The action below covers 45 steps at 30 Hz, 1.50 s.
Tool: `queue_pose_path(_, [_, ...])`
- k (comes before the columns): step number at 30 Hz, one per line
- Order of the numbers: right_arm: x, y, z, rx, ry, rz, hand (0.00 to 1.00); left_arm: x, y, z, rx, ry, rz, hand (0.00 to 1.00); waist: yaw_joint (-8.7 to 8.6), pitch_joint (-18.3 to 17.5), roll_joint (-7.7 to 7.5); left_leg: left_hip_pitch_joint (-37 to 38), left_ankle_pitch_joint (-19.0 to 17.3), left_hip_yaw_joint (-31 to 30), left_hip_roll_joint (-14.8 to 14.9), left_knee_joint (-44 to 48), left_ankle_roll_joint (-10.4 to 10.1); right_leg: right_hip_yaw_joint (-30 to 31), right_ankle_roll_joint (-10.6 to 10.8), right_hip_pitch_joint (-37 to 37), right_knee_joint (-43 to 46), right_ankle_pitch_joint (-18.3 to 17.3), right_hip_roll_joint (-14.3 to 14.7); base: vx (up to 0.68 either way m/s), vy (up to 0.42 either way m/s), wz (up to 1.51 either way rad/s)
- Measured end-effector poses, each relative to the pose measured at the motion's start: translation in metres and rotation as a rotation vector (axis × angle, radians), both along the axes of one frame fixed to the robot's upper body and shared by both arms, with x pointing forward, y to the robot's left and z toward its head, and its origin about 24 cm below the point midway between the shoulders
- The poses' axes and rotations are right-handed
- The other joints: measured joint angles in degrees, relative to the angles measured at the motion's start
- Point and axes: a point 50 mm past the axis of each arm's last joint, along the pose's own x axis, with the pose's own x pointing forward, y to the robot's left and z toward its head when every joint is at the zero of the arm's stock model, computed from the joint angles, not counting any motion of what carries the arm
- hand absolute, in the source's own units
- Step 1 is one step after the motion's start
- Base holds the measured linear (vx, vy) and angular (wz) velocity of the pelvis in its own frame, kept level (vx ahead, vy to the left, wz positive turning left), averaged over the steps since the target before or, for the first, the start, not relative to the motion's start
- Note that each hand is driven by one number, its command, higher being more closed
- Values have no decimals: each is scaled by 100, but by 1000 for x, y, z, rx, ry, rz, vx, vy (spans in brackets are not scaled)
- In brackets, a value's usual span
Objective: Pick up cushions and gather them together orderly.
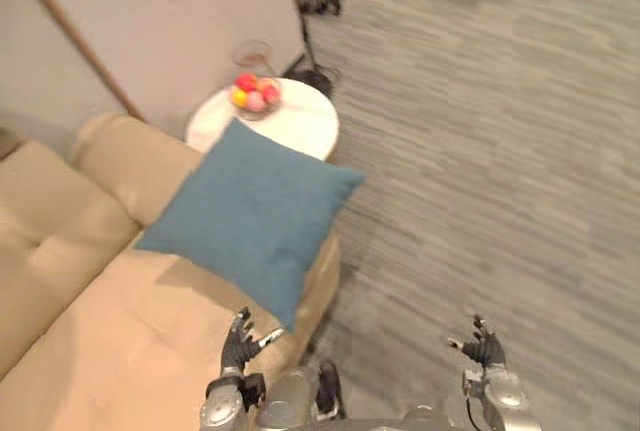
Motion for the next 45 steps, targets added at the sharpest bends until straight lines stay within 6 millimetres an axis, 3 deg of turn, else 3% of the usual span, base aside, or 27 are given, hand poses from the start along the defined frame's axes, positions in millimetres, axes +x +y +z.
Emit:
queue_pose_path(3, [2, 1, 1, 1, -9, 1, 0, 0, 0, 1, 1, -3, 2, 0, -52, -38, 7, 343, 2, -639, -94, -193, -3, 185, -266, -668, -186, -245, 241, 366, -49, 142])
queue_pose_path(6, [-5, -1, 0, 7, -4, -21, 0, 7, -4, 3, -6, -24, -10, 0, -158, -88, 6, 527, -36, -1558, -164, -209, -78, 1314, -236, -1354, -1568, -273, 874, 340, -147, 162])
queue_pose_path(7, [-11, -1, -1, 19, -7, -48, 0, 15, -6, 10, -6, -61, -17, 0, -222, -89, 7, 559, -117, -2103, -163, -71, -224, 2111, -78, -1466, -2255, -151, 1199, 311, -237, 173])
queue_pose_path(8, [-12, -1, 0, 22, -12, -57, 0, 15, -6, 10, -5, -64, -17, 0, -245, -88, 6, 564, -156, -2243, -161, -1, -295, 2325, -41, -1473, -2449, -69, 1268, 356, -325, 214])
queue_pose_path(10, [-25, 1, -1, 47, -16, -104, 0, 20, -6, 14, 0, -89, -15, 0, -259, -148, -137, 575, -360, -2430, -169, 281, -629, 2704, -34, -1451, -3010, 479, 1247, 254, -302, 179])
queue_pose_path(11, [-33, 4, -2, 59, -10, -119, 0, 22, -2, 19, 12, -111, -17, 0, -258, -196, -333, 533, -537, -2448, -217, 442, -808, 2654, 20, -1427, -3034, 1159, 1108, 290, -435, 170])
queue_pose_path(14, [-29, -9, 11, 28, -81, -158, 0, 22, -12, 19, -21, -117, -7, 0, -183, -301, -5, 469, -701, -2441, 428, 413, -998, 1720, -348, -1276, -2722, 752, 1258, 193, -359, 124])
queue_pose_path(18, [-26, -21, 22, -13, -141, -213, 0, 23, -12, 19, -25, -121, 2, 0, -122, -313, 3, 521, -304, -1538, 989, -125, -1319, 1225, -504, -1005, -3029, 735, 1299, 29, -224, 66])
queue_pose_path(22, [-25, -31, 27, -65, -142, -220, 0, 19, -4, 16, -3, -100, 16, 0, -116, -356, -51, 677, 102, -677, 1207, -678, -1342, 1088, -519, -740, -3628, 987, 1313, -19, -69, 20])
queue_pose_path(26, [-12, -41, 37, -153, -152, -145, 0, 19, 12, 15, 55, -78, -7, 0, -201, -390, -67, 687, 343, -553, 1146, -1083, -1332, 1112, -509, -548, -4385, 1490, 1336, -9, 32, -3])
queue_pose_path(29, [6, -42, 45, -184, -183, -80, 0, 22, 22, 15, 94, -69, -29, 0, -261, -427, -136, 735, 442, -538, 1059, -1262, -1338, 1121, -505, -447, -4681, 1665, 1365, 3, 13, -1])
queue_pose_path(33, [42, -29, 58, -185, -248, 61, 0, 49, 16, 26, 110, -134, -93, 0, -258, -395, -118, 656, 640, -598, 995, -1471, -1343, 1058, -532, -473, -4950, 1840, 1343, -27, -1, 11])
queue_pose_path(37, [103, 1, 79, -134, -358, 182, 0, 98, -9, 53, 104, -270, -198, 0, -236, 49, -61, 213, 761, -784, 987, -1371, -1363, 910, -604, -750, -4948, 1942, 1324, -127, -40, 22])
queue_pose_path(38, [130, 16, 93, -121, -408, 236, 0, 120, -22, 69, 107, -334, -249, 0, -234, 292, -45, -148, 809, -862, 987, -1223, -1374, 842, -627, -1027, -4848, 1990, 1303, -171, -48, 21])
queue_pose_path(40, [153, 32, 107, -107, -451, 280, 0, 140, -34, 83, 100, -381, -276, 0, -227, 515, -54, -441, 856, -906, 986, -1115, -1391, 820, -659, -1305, -4721, 2033, 1290, -134, -39, 16])
queue_pose_path(41, [171, 40, 121, -103, -491, 297, 0, 158, -44, 96, 90, -423, -281, 0, -229, 803, -44, -562, 869, -949, 986, -1010, -1393, 812, -668, -1407, -4607, 2040, 1278, -123, -29, 8])
queue_pose_path(42, [182, 44, 131, -112, -513, 298, 100, 169, -48, 105, 85, -445, -272, 100, -230, 937, -45, -683, 870, -963, 987, -928, -1393, 824, -670, -1536, -4513, 2041, 1269, -125, -22, 6])
queue_pose_path(45, [199, 53, 150, -125, -556, 309, 100, 189, -55, 123, 68, -480, -234, 100, -247, 1081, -15, -927, 894, -967, 977, -823, -1396, 845, -690, -1790, -4390, 2057, 1245, -101, -2, 0])
